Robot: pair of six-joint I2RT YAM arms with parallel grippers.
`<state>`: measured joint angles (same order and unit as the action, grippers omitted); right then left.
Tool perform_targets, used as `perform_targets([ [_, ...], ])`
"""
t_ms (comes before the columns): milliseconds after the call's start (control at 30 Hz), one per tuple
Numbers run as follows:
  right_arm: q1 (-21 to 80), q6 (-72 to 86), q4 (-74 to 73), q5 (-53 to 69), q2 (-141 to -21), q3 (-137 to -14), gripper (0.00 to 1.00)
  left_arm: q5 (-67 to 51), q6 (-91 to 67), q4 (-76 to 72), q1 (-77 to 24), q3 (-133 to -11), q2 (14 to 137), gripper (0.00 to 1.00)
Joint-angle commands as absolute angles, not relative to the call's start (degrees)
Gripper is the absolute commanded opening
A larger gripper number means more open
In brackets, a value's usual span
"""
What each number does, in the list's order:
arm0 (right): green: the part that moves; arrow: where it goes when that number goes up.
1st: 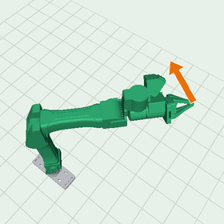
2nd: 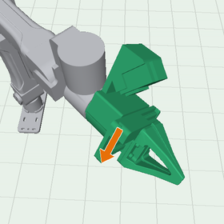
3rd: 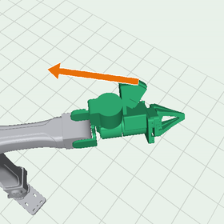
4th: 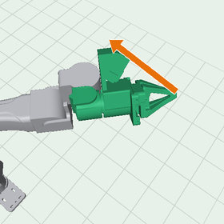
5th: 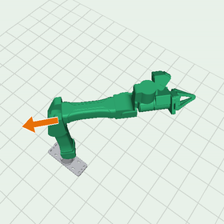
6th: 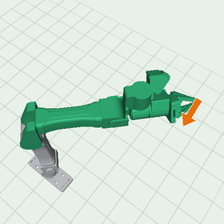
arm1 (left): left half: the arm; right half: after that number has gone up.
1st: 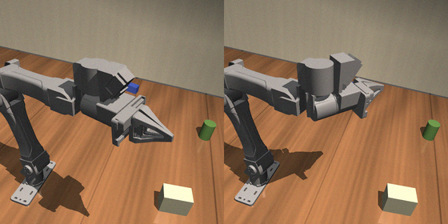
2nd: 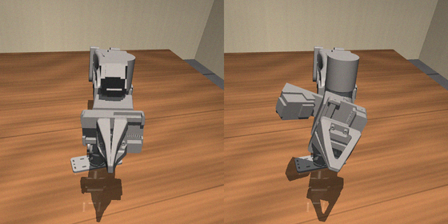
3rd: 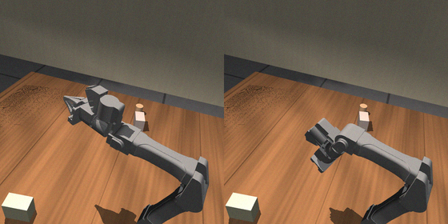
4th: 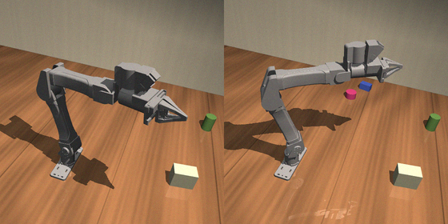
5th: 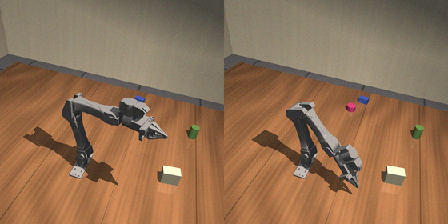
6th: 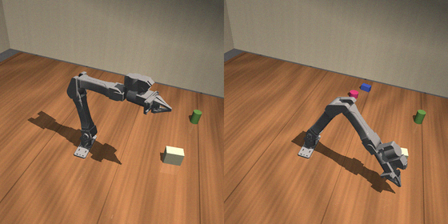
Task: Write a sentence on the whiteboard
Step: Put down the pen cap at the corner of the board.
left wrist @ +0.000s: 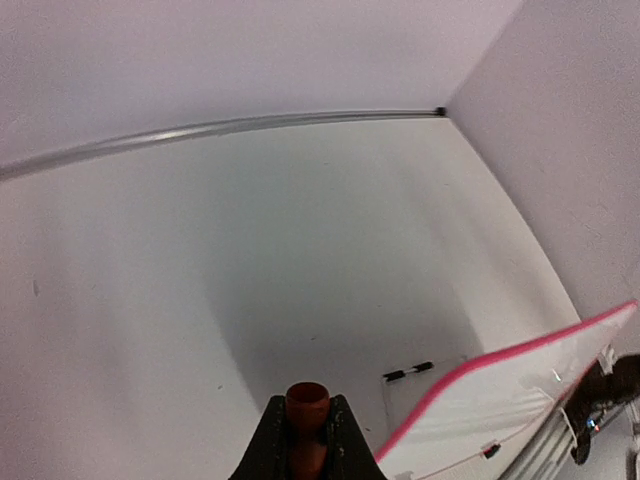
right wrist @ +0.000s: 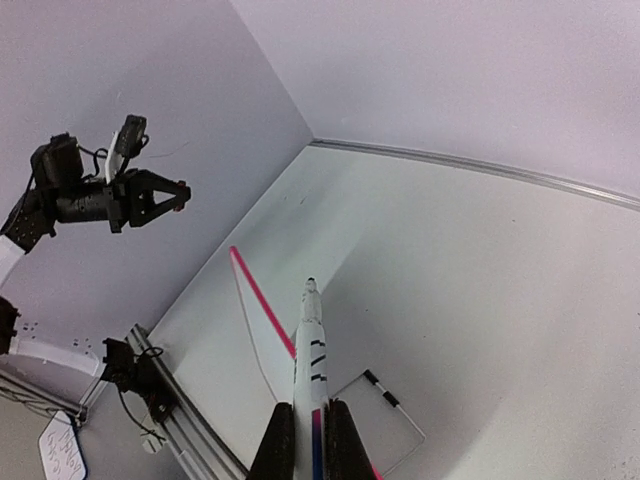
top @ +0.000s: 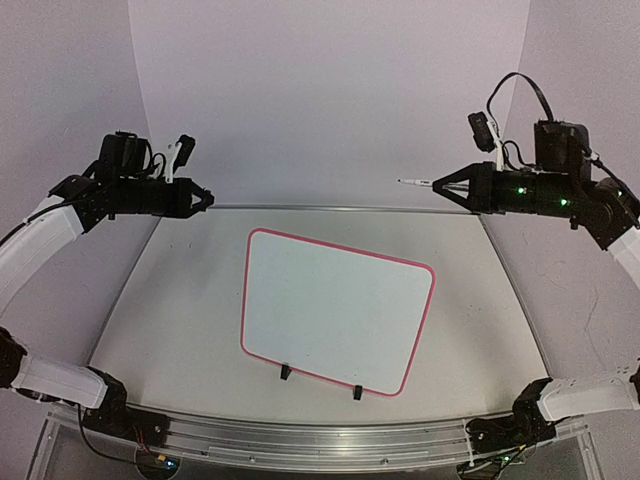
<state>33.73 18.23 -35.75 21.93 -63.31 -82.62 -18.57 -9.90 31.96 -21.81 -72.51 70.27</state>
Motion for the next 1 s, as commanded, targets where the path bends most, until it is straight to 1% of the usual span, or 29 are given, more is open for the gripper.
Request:
perform_targets([
  [0, 33.6, 21.3, -25.8, 11.0, -60.8, -79.0, 0.0, -6.6, -17.3, 30.0, -16.6, -63.3, 72.0, 0.0],
  [133, 33.6, 21.1, -24.9, 9.9, -59.8, -76.7, 0.0, -4.1, -21.0, 29.5, -16.5, -54.8, 71.9, 0.0],
  [333, 33.6, 20.5, -24.5, 10.0, -61.2, -75.6, 0.0, -3.3, -23.8, 28.6, -16.4, -47.7, 73.9, 0.0],
  [533, 33.6, 20.8, -23.4, 9.9, -61.8, -74.0, 0.0, -5.5, -27.6, 23.8, -16.5, -43.1, 77.0, 0.0],
  [833, 33.6, 21.0, -22.9, 9.4, -60.4, -72.6, 0.0, -3.8, -28.4, 20.6, -16.5, -40.5, 80.6, 0.01],
  [967, 33.6, 21.3, -22.8, 9.4, -60.1, -72.1, 0.0, -3.5, -28.0, 20.4, -16.4, -39.9, 81.7, 0.06],
])
